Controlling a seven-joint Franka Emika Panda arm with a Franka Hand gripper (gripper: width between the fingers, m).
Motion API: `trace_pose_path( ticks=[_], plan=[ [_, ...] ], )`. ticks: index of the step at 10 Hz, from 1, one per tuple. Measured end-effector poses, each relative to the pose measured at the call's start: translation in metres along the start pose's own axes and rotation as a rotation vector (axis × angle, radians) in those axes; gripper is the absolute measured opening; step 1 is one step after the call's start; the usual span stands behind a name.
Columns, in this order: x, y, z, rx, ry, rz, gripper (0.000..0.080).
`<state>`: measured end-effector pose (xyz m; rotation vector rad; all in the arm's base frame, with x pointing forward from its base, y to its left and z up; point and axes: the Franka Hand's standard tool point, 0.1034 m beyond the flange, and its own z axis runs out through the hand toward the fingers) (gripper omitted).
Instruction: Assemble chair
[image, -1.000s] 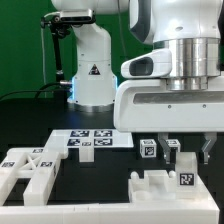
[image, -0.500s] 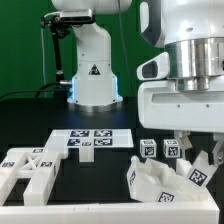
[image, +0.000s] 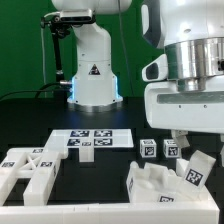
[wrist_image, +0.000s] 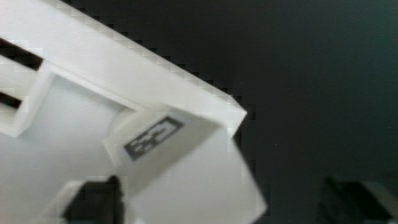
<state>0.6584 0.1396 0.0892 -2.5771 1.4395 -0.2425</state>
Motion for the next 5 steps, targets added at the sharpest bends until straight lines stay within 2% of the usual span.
trace_pose_path(
  ticks=[1, 4, 5],
  plan=[
    [0.0000, 0.0000, 0.0000, 0.000, 0.000, -0.019, 0.0621],
    [0.0001, 0.0012, -0.0005, -0.007, -0.003, -0.162, 0.0647],
    [0.0048, 0.0028, -0.0009, -0.009, 0.001, -0.304, 0.0649]
  ],
)
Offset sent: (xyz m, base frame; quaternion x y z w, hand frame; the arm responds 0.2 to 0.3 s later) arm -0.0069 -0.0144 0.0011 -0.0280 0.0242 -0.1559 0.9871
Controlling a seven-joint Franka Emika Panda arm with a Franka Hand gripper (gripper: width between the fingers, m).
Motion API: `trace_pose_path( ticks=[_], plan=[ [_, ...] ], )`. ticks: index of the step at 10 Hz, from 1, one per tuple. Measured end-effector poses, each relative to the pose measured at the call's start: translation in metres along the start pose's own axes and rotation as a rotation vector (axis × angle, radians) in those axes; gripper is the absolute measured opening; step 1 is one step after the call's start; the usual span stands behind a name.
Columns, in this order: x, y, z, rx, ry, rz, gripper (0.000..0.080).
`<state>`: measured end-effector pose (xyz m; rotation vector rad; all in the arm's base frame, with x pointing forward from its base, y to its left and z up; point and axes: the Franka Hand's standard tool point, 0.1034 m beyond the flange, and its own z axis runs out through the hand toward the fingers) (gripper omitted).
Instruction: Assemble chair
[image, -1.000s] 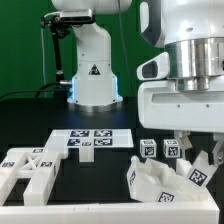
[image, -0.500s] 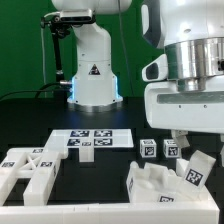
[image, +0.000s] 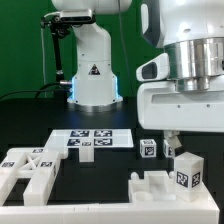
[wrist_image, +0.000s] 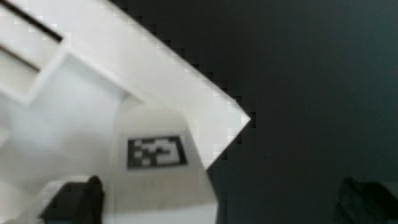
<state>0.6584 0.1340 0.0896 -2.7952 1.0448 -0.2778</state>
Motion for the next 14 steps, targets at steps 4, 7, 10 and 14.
trace_pose_path(
  ticks=[4, 7, 10, 14],
  plan=[
    [0.002, 0.002, 0.000, -0.005, 0.000, -0.317, 0.0649],
    [0.004, 0.006, 0.002, -0.016, 0.000, -0.614, 0.0649],
    [0.008, 0.008, 0.002, -0.030, 0.003, -0.869, 0.0649],
    [0.011, 0.013, 0.002, -0.049, -0.028, -1.028, 0.0649]
  ],
)
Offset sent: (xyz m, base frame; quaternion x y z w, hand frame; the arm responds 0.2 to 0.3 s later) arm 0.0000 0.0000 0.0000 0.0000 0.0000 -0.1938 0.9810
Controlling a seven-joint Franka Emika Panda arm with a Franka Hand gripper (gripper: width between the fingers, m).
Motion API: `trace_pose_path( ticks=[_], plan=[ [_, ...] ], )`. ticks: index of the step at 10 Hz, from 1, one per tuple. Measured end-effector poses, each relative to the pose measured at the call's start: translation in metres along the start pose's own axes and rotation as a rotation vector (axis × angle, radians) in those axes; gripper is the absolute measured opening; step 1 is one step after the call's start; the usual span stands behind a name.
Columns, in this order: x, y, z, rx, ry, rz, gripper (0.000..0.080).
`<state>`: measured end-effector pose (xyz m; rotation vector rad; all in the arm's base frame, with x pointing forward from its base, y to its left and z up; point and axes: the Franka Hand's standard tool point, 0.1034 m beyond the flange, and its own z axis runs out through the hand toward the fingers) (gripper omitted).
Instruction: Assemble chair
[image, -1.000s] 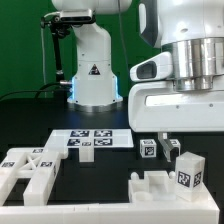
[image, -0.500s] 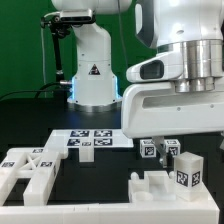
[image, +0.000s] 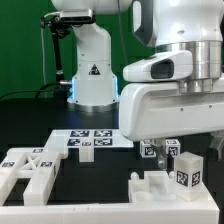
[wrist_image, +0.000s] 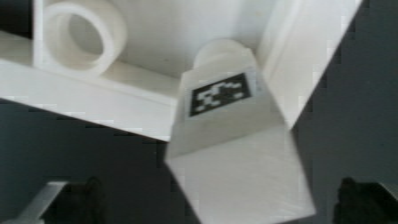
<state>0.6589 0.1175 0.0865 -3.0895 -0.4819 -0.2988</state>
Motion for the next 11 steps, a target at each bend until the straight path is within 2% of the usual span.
trace_pose_path(
  ticks=[1, 2, 5, 8, 11],
  plan=[
    [-0.0088, -0.0055, -0.0004, 0.022, -0.115, 0.043, 0.0649],
    [-0.0038, -0.0059, -0.0015, 0.026, -0.138, 0.038, 0.0649],
    [-0.0038, -0.0049, 0.0001, 0.026, -0.132, 0.010, 0.0649],
    [-0.0048, -0.0031, 0.0024, 0.012, -0.126, -0.336, 0.0649],
    [-0.0100, -0.0033, 0.0080, 0.014, -0.136, -0.325, 0.0649]
  ],
)
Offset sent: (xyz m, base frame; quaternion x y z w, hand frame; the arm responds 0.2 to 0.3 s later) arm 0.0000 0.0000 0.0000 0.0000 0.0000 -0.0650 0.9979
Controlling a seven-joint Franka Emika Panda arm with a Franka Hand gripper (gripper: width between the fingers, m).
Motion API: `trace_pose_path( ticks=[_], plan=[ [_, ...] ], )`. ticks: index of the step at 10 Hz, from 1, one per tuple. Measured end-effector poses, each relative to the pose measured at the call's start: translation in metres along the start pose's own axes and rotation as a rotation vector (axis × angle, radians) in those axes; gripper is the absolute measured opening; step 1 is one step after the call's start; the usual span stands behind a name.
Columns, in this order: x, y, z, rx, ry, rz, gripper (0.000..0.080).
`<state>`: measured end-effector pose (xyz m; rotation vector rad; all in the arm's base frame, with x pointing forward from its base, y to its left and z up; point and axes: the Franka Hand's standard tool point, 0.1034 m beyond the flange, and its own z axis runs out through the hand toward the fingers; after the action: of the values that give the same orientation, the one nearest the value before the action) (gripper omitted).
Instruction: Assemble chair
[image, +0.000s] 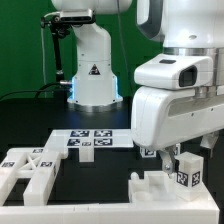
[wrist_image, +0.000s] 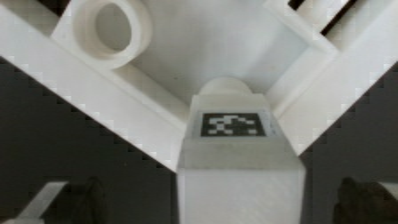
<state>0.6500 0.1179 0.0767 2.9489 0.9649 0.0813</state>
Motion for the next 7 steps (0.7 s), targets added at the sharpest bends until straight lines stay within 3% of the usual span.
trace_pose_path(
  ticks=[2, 3, 4, 7],
  plan=[
    [-0.0009, -0.0006, 0.0024, 0.001, -0.004, 0.019, 0.0335],
    [-0.0008, -0.0007, 0.0022, 0.001, -0.003, 0.020, 0.0335],
    [-0.0009, -0.0006, 0.0023, 0.001, -0.004, 0.020, 0.0287],
    [-0.0010, -0.0006, 0.0023, 0.001, -0.004, 0.058, 0.0287]
  ],
)
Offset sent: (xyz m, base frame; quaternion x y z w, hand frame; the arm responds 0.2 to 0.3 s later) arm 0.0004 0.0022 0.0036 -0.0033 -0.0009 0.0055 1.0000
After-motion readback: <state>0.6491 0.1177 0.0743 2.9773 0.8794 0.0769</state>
